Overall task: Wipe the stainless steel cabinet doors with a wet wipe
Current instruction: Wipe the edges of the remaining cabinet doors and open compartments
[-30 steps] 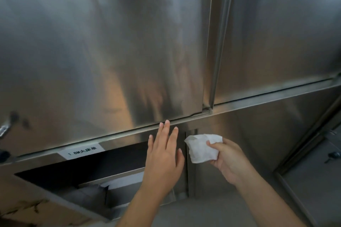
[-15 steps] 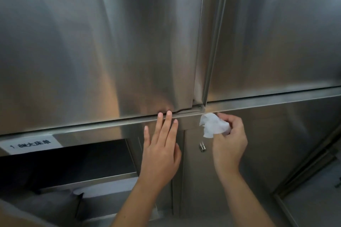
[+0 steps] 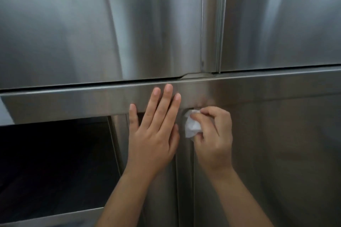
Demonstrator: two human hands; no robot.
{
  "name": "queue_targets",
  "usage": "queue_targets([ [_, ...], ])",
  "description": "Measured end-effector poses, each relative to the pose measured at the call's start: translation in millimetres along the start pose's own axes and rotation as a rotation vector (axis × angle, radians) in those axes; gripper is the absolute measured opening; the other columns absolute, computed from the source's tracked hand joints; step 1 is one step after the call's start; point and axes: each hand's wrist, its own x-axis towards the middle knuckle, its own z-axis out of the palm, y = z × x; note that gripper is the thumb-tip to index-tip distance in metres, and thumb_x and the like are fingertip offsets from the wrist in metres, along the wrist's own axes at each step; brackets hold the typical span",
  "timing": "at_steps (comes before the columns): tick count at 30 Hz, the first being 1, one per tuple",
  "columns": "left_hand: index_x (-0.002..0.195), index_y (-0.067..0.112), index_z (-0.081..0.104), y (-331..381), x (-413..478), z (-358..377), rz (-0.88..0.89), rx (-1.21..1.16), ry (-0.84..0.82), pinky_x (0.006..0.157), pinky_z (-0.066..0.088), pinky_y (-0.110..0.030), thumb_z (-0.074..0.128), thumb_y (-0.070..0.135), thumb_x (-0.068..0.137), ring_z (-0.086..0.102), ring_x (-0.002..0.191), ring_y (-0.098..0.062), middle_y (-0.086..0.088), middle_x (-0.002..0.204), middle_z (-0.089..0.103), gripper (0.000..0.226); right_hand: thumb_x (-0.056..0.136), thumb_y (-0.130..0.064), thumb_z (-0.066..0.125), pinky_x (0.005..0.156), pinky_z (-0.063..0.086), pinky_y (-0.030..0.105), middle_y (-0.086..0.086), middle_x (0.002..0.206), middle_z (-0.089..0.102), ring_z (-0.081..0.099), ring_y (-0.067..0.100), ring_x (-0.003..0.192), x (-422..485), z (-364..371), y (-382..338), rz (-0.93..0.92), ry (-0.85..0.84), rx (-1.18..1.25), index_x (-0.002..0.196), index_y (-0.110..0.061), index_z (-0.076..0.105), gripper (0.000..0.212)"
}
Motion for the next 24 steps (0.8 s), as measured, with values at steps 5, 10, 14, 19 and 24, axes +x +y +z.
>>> queue_targets([
  [5,0.143,0.014,0.032,-7,-12,13,0.003,0.041,0.151,0.109,0.009,-0.054,0.041,0.028,0.09,0.02,0.14,-0.017,-0.004,0.15,0.022,0.055,0.093,-0.006,0.049,0.071,0.037,0.036,0.007,0.092,0.05,0.046,0.023,0.082,-10,8,5,-0.145,0.097,-0.177,0.08,0.0,0.071,0.025],
  [10,0.144,0.014,0.028,-15,-23,23,0.021,0.064,0.194,0.108,0.003,-0.055,0.039,0.035,0.088,0.015,0.14,-0.016,-0.004,0.151,0.019,0.061,0.081,0.001,0.066,0.065,0.034,0.037,0.013,0.075,0.06,0.043,0.023,0.077,-22,8,5,-0.266,0.123,-0.301,0.076,-0.002,0.069,0.007],
  [14,0.143,0.011,0.029,-17,-24,33,0.042,0.073,0.224,0.108,0.003,-0.054,0.039,0.037,0.085,0.015,0.14,-0.019,-0.007,0.151,0.021,0.064,0.08,0.002,0.066,0.061,0.045,0.039,0.014,0.077,0.062,0.055,0.029,0.069,-32,6,4,-0.312,0.097,-0.31,0.077,0.001,0.069,0.004],
  [19,0.144,0.01,0.029,-22,-24,41,0.076,0.054,0.28,0.107,0.017,-0.055,0.035,0.04,0.089,0.016,0.141,-0.019,-0.009,0.152,0.024,0.063,0.082,0.004,0.062,0.054,0.049,0.038,0.014,0.072,0.06,0.055,0.029,0.06,-33,4,3,-0.326,0.065,-0.334,0.075,0.004,0.067,0.009],
  [24,0.144,0.011,0.026,-21,-23,42,0.078,0.028,0.281,0.109,0.014,-0.053,0.029,0.048,0.093,0.014,0.142,-0.018,-0.005,0.153,0.02,0.063,0.081,0.001,0.06,0.07,0.054,0.04,0.015,0.086,0.065,0.062,0.029,0.072,-44,-5,-2,-0.315,-0.038,-0.426,0.099,0.006,0.068,0.02],
])
